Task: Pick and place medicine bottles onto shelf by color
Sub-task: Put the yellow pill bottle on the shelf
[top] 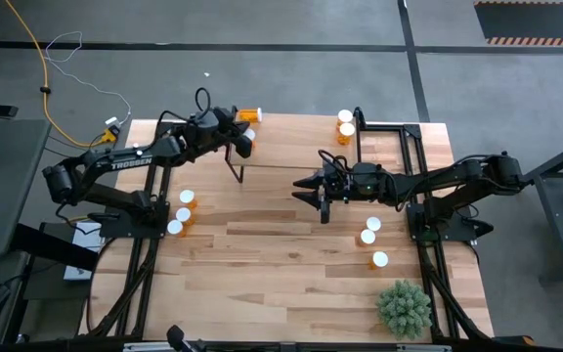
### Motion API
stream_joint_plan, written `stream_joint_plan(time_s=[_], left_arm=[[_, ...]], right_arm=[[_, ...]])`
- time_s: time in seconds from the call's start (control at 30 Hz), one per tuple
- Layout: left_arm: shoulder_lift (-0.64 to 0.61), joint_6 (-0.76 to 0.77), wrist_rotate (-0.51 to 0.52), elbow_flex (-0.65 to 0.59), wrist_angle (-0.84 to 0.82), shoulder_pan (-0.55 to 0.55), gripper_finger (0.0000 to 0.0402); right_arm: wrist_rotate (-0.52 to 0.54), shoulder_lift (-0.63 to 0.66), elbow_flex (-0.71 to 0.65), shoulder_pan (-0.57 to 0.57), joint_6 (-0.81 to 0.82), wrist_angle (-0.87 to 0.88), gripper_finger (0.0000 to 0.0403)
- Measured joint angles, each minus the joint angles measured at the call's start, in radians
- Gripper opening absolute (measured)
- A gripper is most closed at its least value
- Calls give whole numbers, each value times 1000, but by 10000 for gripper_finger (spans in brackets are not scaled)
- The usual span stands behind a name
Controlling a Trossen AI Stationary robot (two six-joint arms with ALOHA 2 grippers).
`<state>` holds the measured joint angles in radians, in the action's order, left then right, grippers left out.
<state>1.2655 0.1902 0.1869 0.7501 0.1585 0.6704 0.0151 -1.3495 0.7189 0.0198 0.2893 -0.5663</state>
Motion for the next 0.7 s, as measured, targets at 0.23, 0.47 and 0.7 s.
stream_joint_plan(time_s=[0.23,0.47,0.7], left_arm=[[0,0,-1,2,-15,-3,0],[-3,0,0,4,-41,-3,0],[-7,-3,-3,17,-51,-3,0]], right_arm=[[0,0,0,0,-1,0,152],[0,0,0,0,-1,0,152],[0,0,0,0,-2,0,152]])
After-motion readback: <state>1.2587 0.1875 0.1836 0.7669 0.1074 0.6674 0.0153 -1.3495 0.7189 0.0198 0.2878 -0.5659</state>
